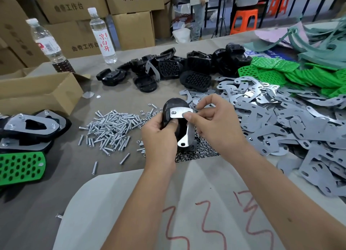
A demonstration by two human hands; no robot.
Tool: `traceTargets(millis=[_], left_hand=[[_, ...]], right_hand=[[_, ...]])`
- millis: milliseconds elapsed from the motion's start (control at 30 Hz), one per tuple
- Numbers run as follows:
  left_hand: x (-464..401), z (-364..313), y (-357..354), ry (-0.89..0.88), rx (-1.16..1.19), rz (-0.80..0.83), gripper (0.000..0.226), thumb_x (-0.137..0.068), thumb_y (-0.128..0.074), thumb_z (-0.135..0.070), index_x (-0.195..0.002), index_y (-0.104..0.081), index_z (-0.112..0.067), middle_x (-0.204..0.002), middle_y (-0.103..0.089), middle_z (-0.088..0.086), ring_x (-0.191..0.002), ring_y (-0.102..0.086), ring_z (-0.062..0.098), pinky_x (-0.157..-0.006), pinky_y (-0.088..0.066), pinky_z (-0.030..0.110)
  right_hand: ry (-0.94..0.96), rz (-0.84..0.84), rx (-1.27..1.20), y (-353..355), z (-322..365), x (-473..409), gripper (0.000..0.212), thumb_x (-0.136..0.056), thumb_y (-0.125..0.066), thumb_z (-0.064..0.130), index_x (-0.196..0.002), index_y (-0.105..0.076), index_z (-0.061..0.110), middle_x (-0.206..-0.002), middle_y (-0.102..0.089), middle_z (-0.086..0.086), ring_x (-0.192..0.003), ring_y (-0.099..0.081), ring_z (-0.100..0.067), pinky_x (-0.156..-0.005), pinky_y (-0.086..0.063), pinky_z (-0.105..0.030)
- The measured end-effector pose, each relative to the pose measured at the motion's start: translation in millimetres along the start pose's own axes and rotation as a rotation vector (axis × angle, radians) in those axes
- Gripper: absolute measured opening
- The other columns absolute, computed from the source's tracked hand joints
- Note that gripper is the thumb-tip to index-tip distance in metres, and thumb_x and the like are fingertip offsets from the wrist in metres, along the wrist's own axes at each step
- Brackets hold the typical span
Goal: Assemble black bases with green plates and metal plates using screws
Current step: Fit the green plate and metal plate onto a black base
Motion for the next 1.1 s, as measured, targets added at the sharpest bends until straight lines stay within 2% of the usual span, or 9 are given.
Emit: traceTargets(millis=[167,233,300,433,567,667,800,1033,1100], left_hand=[[1,-1,2,-0.024,0.012,-0.016,0.039,-0.093,-0.059,0.006,-0.081,-0.08,-0.026,-0.083,-0.076,0.002,-0.078,-0.065,0.019,-0.073,-0.054,0.034],[1,-1,3,-0.016,0.031,-0.025,0.036,-0.094,-0.059,0.006,-0.084,-0.079,-0.022,-0.08,-0.076,-0.003,-0.073,-0.065,0.012,-0.068,-0.055,0.026],[0,1,5,0.007,0.05,-0.048,0.033,-0.095,-0.058,0.007,-0.085,-0.076,-0.018,-0.069,-0.07,-0.009,-0.06,-0.057,0.004,-0.058,-0.049,0.018],[-1,5,7,0.05,0.061,-0.081,0.026,-0.097,-0.058,0.006,-0.085,-0.071,-0.014,-0.061,-0.054,-0.008,-0.054,-0.042,0.005,-0.057,-0.041,0.021],[0,1,4,0.088,0.086,-0.032,0.027,-0.098,-0.057,0.006,-0.089,-0.072,-0.014,-0.068,-0.068,-0.009,-0.052,-0.051,0.002,-0.056,-0.048,0.02],[2,0,1,0.164,0.118,0.034,0.026,-0.099,-0.057,0.006,-0.093,-0.074,-0.014,-0.082,-0.076,0.001,-0.069,-0.066,0.013,-0.067,-0.059,0.031],[4,-1,-2,0.235,0.143,0.085,0.023,-0.098,-0.055,0.008,-0.101,-0.072,-0.007,-0.098,-0.074,0.015,-0.089,-0.069,0.03,-0.083,-0.059,0.046],[3,-4,2,0.202,-0.021,0.144,0.029,-0.092,-0.062,0.013,-0.106,-0.074,-0.009,-0.1,-0.079,0.013,-0.098,-0.075,0.037,-0.09,-0.061,0.053],[2,-6,5,0.148,-0.122,0.157,0.03,-0.09,-0.068,0.009,-0.102,-0.075,-0.017,-0.094,-0.08,0.01,-0.093,-0.076,0.036,-0.084,-0.063,0.053]], right_hand=[[-0.101,0.036,0.078,-2,-6,0,0.031,-0.086,-0.085,0.034,-0.077,-0.067,0.01,-0.06,-0.071,-0.006,-0.045,-0.052,-0.012,-0.048,-0.042,-0.028],[-0.089,0.062,0.119,-4,-6,0,0.03,-0.086,-0.085,0.035,-0.076,-0.068,0.011,-0.061,-0.07,-0.007,-0.046,-0.052,-0.013,-0.049,-0.043,-0.029],[-0.084,0.078,0.128,-6,-6,1,0.03,-0.083,-0.087,0.034,-0.077,-0.068,0.012,-0.061,-0.069,-0.008,-0.046,-0.051,-0.013,-0.05,-0.043,-0.029],[-0.093,0.083,0.131,-6,-8,2,0.03,-0.082,-0.087,0.036,-0.073,-0.071,0.013,-0.063,-0.07,-0.011,-0.047,-0.046,-0.011,-0.045,-0.035,-0.023],[-0.119,0.18,0.12,-12,-7,6,0.028,-0.091,-0.08,0.033,-0.068,-0.075,0.016,-0.063,-0.073,-0.008,-0.04,-0.046,-0.004,-0.04,-0.034,-0.015],[-0.167,0.152,0.085,-10,-8,7,0.031,-0.094,-0.077,0.029,-0.067,-0.073,0.015,-0.053,-0.067,0.001,-0.039,-0.048,-0.007,-0.04,-0.039,-0.019],[-0.205,0.129,0.035,-9,-11,7,0.028,-0.096,-0.074,0.025,-0.072,-0.07,0.011,-0.049,-0.063,0.005,-0.038,-0.047,-0.008,-0.04,-0.042,-0.02],[-0.224,0.103,0.024,-8,-16,6,0.026,-0.095,-0.076,0.027,-0.075,-0.072,0.01,-0.048,-0.06,0.004,-0.039,-0.057,-0.016,-0.046,-0.053,-0.03],[-0.221,0.094,0.007,-7,-16,6,0.026,-0.094,-0.076,0.027,-0.077,-0.073,0.008,-0.053,-0.065,-0.001,-0.04,-0.058,-0.017,-0.048,-0.056,-0.032]])
Point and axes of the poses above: each hand's wrist, its own x-axis away from the middle knuckle, its own y-axis out of the back of the hand, z = x × y, the point moved 6 cm from there along -x, towards the middle knuckle
